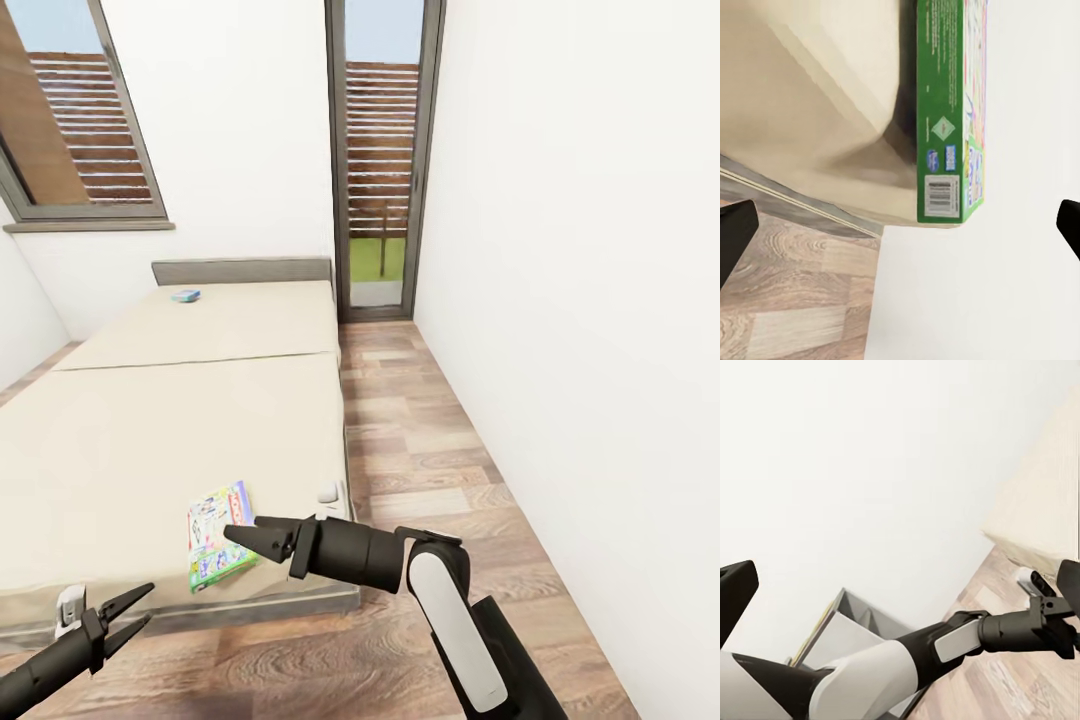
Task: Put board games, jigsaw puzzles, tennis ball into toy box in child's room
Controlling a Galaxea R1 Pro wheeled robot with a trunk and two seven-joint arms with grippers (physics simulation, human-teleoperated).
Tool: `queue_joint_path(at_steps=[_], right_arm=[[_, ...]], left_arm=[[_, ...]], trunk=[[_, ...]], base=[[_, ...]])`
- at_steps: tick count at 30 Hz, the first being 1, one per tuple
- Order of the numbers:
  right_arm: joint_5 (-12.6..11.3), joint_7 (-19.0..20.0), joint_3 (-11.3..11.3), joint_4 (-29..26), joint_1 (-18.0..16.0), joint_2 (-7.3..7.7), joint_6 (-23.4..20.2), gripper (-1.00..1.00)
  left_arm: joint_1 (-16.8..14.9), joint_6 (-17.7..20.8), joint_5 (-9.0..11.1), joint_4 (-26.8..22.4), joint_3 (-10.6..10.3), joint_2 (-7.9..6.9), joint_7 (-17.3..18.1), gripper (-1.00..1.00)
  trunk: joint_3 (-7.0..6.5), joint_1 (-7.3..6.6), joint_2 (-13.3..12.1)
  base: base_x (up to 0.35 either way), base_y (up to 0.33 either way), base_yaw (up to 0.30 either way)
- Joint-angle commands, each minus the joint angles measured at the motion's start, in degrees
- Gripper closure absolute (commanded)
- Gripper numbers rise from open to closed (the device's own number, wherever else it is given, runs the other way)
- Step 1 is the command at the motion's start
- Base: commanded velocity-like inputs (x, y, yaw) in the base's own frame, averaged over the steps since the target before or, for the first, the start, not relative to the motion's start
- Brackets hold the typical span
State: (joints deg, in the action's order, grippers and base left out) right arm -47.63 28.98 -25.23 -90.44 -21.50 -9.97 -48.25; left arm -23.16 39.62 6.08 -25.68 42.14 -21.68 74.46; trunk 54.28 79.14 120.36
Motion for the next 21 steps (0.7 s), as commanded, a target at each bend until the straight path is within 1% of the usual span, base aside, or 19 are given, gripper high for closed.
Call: queue_joint_path(at_steps=[1,21], right_arm=[[0.0,0.15,0.0,0.0,-0.03,-0.03,-0.27,-1.0],[-0.01,0.13,-0.33,0.0,-0.03,-0.03,-0.23,-1.0]], left_arm=[[-0.04,0.53,-0.01,0.02,0.1,0.02,0.17,-1.0],[-0.04,0.46,-0.01,0.02,0.04,0.38,0.16,-1.0]], trunk=[[0.05,0.01,0.02],[0.05,0.01,0.02]], base=[[0.155,0.0,0.0],[0.053,0.0,0.0]])
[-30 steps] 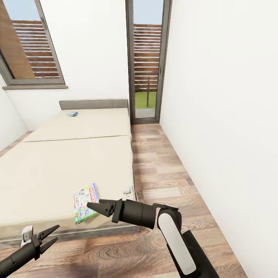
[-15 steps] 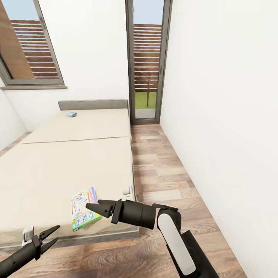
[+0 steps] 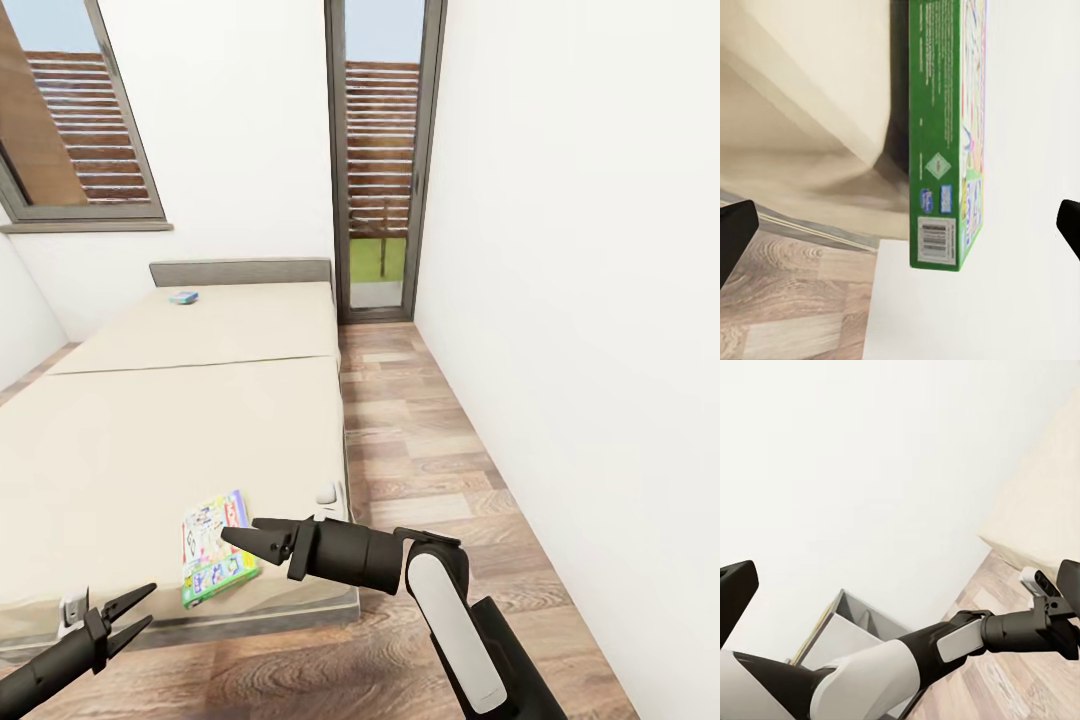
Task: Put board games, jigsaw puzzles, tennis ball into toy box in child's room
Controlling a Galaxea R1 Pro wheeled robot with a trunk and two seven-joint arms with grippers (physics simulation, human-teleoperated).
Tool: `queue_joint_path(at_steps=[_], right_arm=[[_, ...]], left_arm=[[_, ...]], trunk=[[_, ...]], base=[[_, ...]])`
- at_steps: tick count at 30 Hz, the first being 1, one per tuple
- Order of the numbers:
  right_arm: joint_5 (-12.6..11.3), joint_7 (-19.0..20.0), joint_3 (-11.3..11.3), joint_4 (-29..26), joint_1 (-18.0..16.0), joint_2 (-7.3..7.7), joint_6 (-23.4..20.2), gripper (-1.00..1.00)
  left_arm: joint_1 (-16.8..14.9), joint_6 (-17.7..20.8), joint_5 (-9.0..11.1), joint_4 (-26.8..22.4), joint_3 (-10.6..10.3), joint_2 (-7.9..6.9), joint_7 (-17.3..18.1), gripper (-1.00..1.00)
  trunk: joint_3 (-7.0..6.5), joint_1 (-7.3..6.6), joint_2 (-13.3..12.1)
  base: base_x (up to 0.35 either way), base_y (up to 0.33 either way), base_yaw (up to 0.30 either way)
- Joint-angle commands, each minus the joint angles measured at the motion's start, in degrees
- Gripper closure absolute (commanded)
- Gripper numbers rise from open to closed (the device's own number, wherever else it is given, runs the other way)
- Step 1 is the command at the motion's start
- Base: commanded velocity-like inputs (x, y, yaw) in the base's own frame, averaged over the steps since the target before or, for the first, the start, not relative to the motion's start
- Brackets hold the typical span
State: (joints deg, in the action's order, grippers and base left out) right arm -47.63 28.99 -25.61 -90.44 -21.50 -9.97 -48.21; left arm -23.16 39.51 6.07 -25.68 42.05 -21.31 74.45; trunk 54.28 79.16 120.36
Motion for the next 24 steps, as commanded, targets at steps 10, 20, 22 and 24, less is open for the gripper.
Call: queue_joint_path(at_steps=[10,20,22,24], right_arm=[[0.02,0.1,0.04,0.0,-0.03,-0.03,-0.24,-1.0],[0.06,0.18,0.11,0.0,-0.03,-0.03,-0.22,-1.0],[0.07,0.19,0.12,0.0,-0.03,-0.03,-0.22,-1.0],[0.05,0.19,0.12,0.0,-0.03,-0.03,-0.22,-1.0]], left_arm=[[-0.04,0.56,0.0,0.05,0.09,0.03,0.24,-1.0],[-0.04,0.68,-0.14,0.1,-0.25,1.18,3.92,-1.0],[-0.04,0.71,-0.2,0.1,-0.28,1.26,4.71,-1.0],[-0.04,0.72,-0.23,0.1,-0.29,1.31,5.11,-1.0]], trunk=[[0.05,-0.01,0.02],[0.05,-0.01,0.02],[0.05,-0.01,0.02],[0.05,-0.01,0.02]], base=[[0.005,0.0,0.0],[0.0,0.0,0.0],[0.0,0.0,0.0],[0.0,0.0,0.0]])
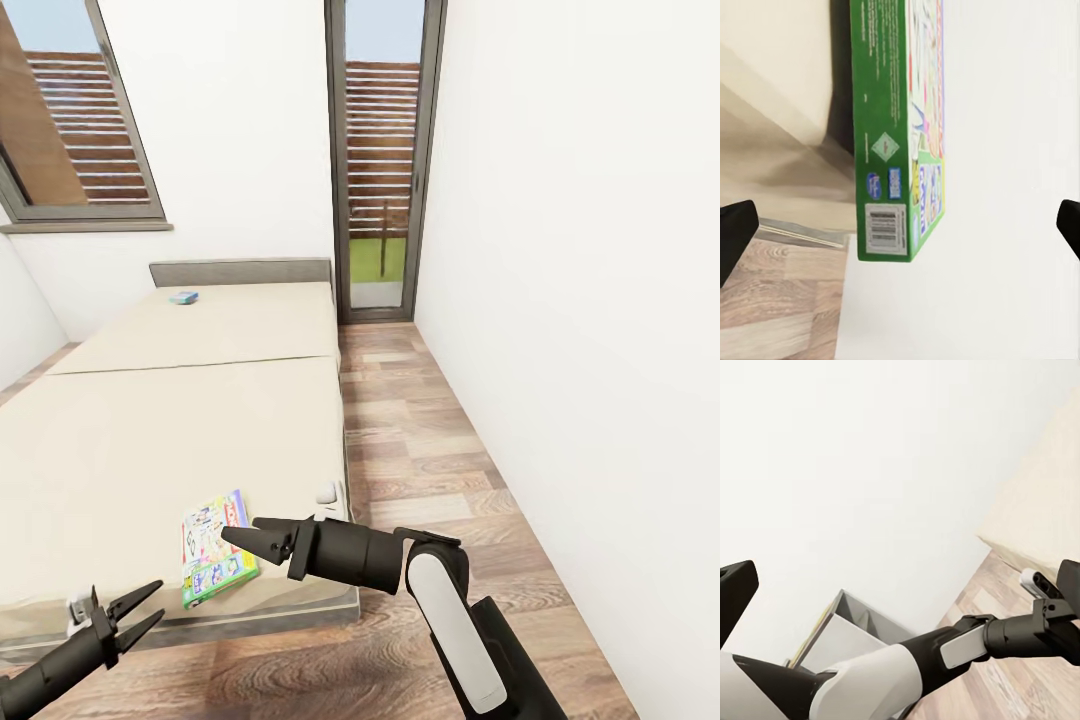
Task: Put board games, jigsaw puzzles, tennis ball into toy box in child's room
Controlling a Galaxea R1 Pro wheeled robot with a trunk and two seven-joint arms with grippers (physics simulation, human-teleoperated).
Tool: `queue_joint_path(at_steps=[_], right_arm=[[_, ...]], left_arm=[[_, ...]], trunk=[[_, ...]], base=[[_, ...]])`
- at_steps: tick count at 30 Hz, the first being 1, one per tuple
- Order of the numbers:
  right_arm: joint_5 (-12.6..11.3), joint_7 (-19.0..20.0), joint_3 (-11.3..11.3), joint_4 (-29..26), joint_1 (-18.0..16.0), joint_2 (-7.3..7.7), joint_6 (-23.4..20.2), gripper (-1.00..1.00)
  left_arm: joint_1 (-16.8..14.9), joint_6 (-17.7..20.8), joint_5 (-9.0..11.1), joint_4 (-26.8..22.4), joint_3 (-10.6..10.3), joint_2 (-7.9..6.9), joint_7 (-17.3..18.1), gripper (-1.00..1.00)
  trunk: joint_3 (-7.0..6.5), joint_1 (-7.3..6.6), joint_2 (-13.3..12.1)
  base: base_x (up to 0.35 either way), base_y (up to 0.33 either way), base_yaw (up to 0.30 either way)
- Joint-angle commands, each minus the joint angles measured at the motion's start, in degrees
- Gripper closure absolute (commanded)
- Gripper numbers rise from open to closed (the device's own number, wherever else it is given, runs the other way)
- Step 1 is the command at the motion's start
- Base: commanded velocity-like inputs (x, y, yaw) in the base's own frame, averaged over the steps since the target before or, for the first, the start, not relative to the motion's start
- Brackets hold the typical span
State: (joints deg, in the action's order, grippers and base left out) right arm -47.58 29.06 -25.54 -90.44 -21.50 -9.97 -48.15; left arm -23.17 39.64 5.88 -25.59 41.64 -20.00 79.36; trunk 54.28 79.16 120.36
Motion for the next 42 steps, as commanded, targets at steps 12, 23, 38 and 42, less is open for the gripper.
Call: queue_joint_path(at_steps=[12,23,38,42], right_arm=[[0.02,0.12,0.06,0.0,-0.03,-0.03,-0.28,-1.0],[0.03,0.11,0.05,0.0,-0.03,-0.03,-0.28,-1.0],[0.03,0.05,0.06,0.0,-0.03,-0.03,-0.27,-1.0],[0.03,0.04,0.0,0.04,-0.03,-0.03,-0.27,-1.0]], left_arm=[[-0.04,0.62,-0.08,0.02,0.11,-0.02,0.92,-1.0],[-0.04,0.61,-0.08,0.02,0.07,-0.04,2.7,-1.0],[-0.04,0.68,-0.08,0.02,0.05,-0.11,2.82,-1.0],[-0.04,0.7,-0.08,0.02,0.04,-0.11,2.85,-1.0]], trunk=[[0.05,-0.01,0.02],[0.05,-0.01,0.02],[1.12,1.31,2.43],[1.12,1.31,2.43]], base=[[0.0,0.0,0.0],[0.0,0.0,0.0],[0.0,0.0,0.0],[0.0,0.0,0.0]])
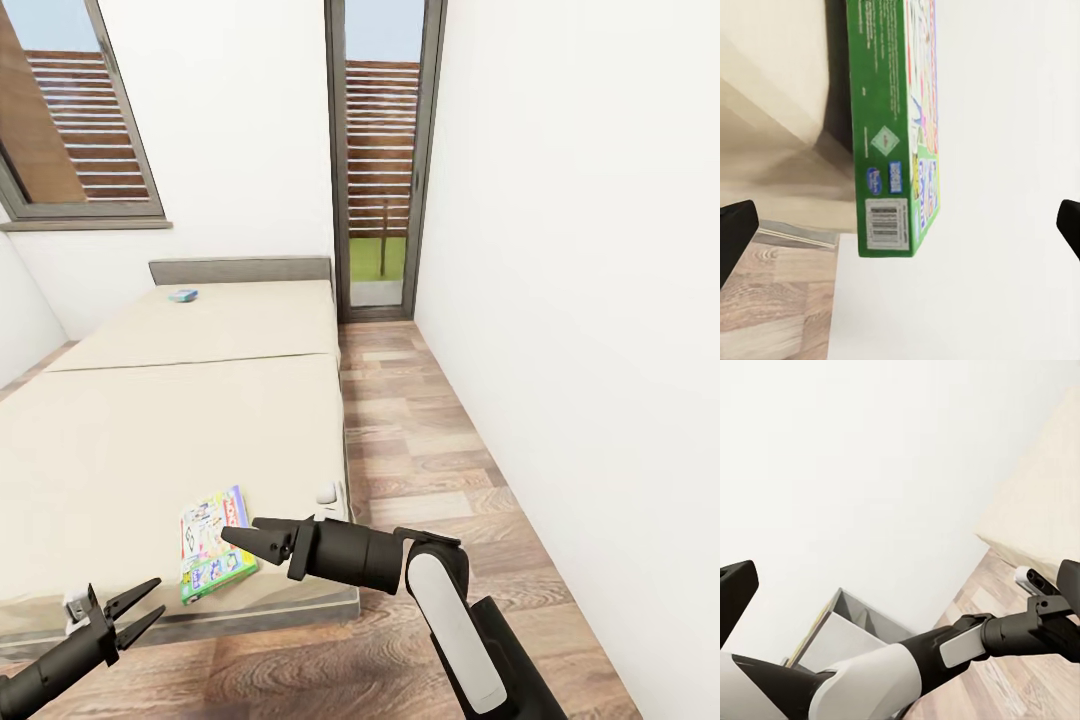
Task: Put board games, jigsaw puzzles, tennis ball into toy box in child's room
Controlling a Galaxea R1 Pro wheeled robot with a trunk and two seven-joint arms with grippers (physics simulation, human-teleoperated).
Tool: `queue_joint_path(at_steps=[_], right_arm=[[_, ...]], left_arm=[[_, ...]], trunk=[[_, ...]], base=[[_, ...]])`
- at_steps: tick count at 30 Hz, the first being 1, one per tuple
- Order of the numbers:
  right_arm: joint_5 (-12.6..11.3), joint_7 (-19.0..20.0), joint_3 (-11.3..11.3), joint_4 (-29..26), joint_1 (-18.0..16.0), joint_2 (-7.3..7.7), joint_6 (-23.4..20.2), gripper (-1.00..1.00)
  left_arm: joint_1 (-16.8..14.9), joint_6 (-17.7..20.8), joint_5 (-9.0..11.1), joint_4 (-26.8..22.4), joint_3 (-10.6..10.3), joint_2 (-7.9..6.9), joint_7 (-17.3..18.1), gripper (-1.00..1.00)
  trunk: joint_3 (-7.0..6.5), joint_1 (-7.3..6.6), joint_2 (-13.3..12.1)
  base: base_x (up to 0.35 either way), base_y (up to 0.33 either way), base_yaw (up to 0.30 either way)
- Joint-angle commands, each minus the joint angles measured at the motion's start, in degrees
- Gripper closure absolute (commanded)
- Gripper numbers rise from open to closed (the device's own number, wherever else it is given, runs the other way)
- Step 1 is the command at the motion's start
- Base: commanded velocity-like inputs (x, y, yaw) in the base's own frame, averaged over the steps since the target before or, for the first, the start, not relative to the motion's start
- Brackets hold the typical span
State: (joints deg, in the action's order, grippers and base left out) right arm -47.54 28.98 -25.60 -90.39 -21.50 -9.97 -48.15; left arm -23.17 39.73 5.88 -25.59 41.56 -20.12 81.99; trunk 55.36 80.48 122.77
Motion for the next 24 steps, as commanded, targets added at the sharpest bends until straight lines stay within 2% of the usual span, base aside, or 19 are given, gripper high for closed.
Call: queue_joint_path(at_steps=[1,19,24], right_arm=[[-0.01,0.12,0.05,0.01,-0.03,-0.03,-0.27,-1.0],[-0.01,0.12,0.02,0.04,-0.03,-0.03,-0.27,-1.0],[-0.01,0.06,0.02,0.04,-0.03,-0.03,-0.26,-1.0]], left_arm=[[-0.04,0.6,-0.08,0.01,0.12,0.0,0.23,-1.0],[-0.04,0.61,-0.08,0.09,0.13,0.07,0.18,-1.0],[-0.04,0.59,-0.08,0.09,0.16,0.08,0.18,-1.0]], trunk=[[0.05,-0.01,0.02],[3.28,3.94,7.24],[3.28,3.94,7.24]], base=[[0.0,0.0,0.0],[0.0,0.0,0.0],[0.0,0.0,0.0]])
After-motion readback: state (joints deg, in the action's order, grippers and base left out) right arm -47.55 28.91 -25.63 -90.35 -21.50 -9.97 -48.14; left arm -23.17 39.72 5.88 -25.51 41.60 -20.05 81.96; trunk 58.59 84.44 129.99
